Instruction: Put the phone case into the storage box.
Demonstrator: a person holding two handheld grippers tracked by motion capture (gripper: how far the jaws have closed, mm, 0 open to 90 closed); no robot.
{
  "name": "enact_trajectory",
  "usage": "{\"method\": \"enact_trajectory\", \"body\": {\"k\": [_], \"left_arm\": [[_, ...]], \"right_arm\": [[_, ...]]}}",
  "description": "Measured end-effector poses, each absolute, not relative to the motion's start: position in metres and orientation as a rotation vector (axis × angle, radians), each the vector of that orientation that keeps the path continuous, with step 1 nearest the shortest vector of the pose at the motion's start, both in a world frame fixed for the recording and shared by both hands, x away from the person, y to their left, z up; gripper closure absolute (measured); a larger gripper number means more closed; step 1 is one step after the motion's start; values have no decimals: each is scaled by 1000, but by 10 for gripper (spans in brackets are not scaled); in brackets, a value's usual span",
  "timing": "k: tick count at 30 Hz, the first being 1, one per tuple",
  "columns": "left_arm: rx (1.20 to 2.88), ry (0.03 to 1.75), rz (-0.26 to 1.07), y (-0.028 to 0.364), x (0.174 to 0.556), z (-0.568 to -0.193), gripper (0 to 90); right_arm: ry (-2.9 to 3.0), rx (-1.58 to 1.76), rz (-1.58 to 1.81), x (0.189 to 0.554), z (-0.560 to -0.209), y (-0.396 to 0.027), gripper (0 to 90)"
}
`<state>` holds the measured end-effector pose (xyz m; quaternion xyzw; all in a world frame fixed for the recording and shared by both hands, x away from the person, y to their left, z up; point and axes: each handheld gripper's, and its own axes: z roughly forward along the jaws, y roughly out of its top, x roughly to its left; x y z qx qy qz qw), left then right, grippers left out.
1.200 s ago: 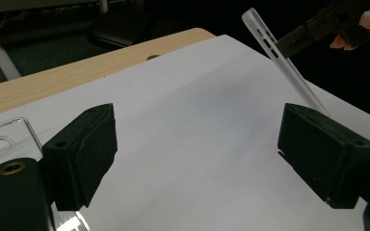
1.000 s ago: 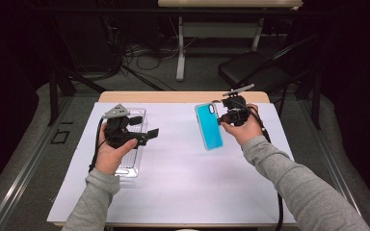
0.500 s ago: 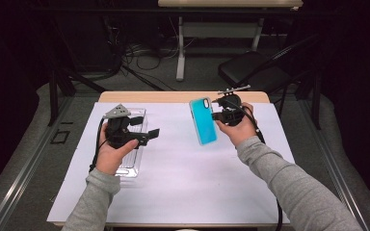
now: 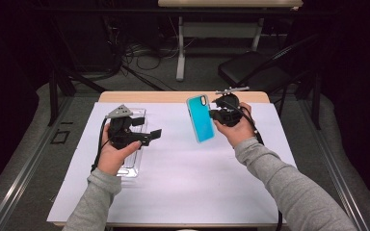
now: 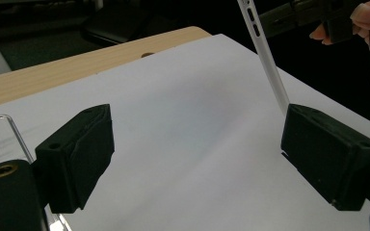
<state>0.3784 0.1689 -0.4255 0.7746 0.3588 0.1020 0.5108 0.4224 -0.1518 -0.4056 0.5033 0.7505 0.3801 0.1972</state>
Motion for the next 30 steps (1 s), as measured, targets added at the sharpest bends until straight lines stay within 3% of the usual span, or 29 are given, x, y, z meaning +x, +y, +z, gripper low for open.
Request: {"method": "enact_trajectory", "body": {"k": [30], "left_arm": [[1853, 794, 179, 139, 370, -435, 168]], "right_arm": [[1984, 1309, 1144, 409, -414, -133, 888]]}}
